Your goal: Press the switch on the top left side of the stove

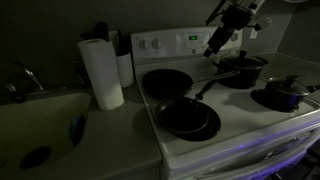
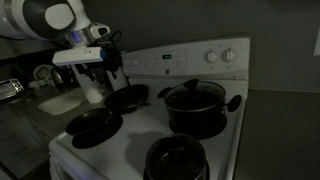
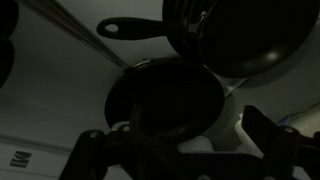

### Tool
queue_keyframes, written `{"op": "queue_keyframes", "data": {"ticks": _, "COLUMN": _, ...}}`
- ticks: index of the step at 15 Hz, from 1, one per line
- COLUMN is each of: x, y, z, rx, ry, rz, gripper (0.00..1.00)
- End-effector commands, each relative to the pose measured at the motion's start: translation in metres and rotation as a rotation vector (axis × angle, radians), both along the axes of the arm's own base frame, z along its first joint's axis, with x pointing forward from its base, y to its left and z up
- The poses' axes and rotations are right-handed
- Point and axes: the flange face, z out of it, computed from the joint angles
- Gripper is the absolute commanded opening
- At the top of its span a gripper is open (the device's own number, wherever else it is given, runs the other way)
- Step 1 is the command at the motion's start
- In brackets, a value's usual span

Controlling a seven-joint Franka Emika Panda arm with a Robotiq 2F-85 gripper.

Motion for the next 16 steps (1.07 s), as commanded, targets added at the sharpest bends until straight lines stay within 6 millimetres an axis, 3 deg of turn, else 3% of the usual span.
{"op": "queue_keyframes", "data": {"ticks": 1, "x": 0.032, "y": 0.007, "z": -0.006, "rx": 0.023, "ry": -0.001, "rz": 0.074, "gripper": 1.00}}
{"op": "queue_keyframes", "data": {"ticks": 15, "x": 0.149, "y": 0.052, "z": -0.028, "rx": 0.063, "ry": -0.074, "rz": 0.285, "gripper": 1.00}}
{"op": "queue_keyframes", "data": {"ticks": 16, "x": 0.150, "y": 0.055, "z": -0.026, "rx": 0.080, "ry": -0.031, "rz": 0.306, "gripper": 1.00}}
